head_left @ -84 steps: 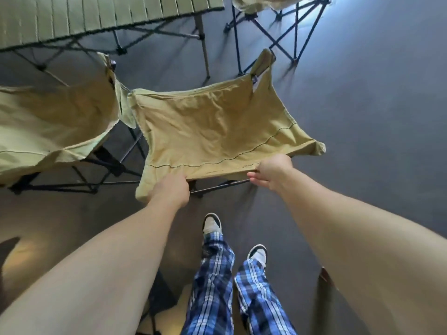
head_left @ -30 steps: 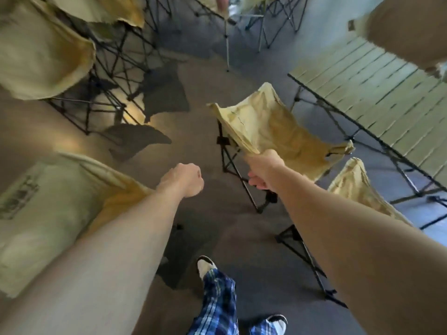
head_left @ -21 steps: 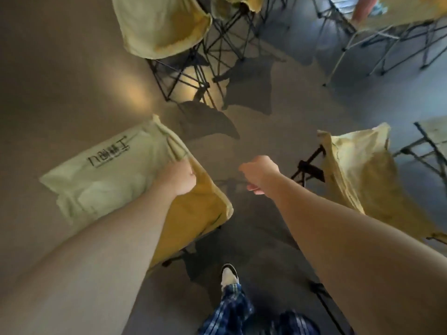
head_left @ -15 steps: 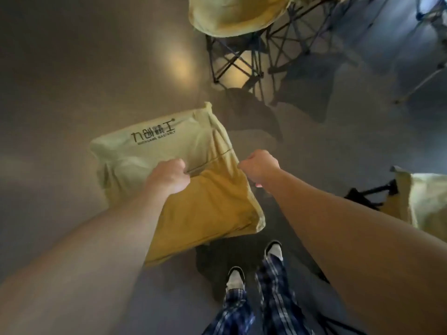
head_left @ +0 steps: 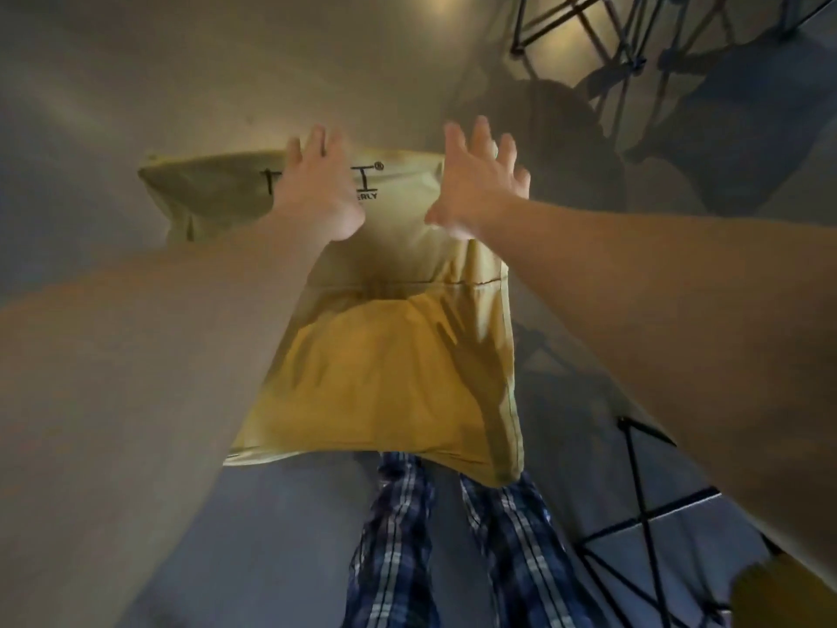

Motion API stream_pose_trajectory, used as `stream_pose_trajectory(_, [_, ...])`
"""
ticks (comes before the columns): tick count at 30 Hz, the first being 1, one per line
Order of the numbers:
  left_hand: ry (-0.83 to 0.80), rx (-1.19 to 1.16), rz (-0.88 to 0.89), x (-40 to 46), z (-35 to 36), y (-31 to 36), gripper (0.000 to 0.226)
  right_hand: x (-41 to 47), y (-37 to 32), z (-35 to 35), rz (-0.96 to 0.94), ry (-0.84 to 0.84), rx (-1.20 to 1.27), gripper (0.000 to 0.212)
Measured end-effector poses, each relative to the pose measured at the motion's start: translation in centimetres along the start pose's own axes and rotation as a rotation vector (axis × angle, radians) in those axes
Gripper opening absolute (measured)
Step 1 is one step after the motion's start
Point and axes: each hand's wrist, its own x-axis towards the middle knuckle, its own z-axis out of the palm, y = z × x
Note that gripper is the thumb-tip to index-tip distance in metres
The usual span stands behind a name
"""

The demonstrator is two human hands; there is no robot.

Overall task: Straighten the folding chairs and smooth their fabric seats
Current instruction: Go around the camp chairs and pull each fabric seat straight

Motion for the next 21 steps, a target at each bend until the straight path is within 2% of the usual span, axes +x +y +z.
stream_pose_trajectory(2, [-0.085,0.069,-0.009,1.4,1.1,-0.7,0.095,1.1,0.5,1.1,0.025,-0.06,-0.054,0.087])
stream_pose_trajectory(6, [-0.143,0.174,0.01,1.3,3.2,-1.0,0.087,0.9,1.7,1.7,0.055,0.043,-0.054,0.05])
stream_pose_trajectory(10, [-0.078,0.328,0.092,1.3,3.5,-0.1,0.05,-0.4,3.2,1.5,0.036,0.082,-0.005,0.026])
stream_pose_trajectory(13, [-0.099,0.352,0.259,1.0,1.9,1.0,0.038,-2.1,3.9,0.7,0.018,0.138,0.09,0.021])
stream_pose_trajectory(16, [-0.086,0.224,0.288,0.4,-1.0,2.4,0.032,-3.4,4.7,-2.5,0.02,0.197,0.124,0.022])
stream_pose_trajectory(21, [-0.074,0.126,0.536,-0.8,-5.2,11.4,0.037,-6.3,11.0,-11.3,0.122,0.362,0.142,0.027])
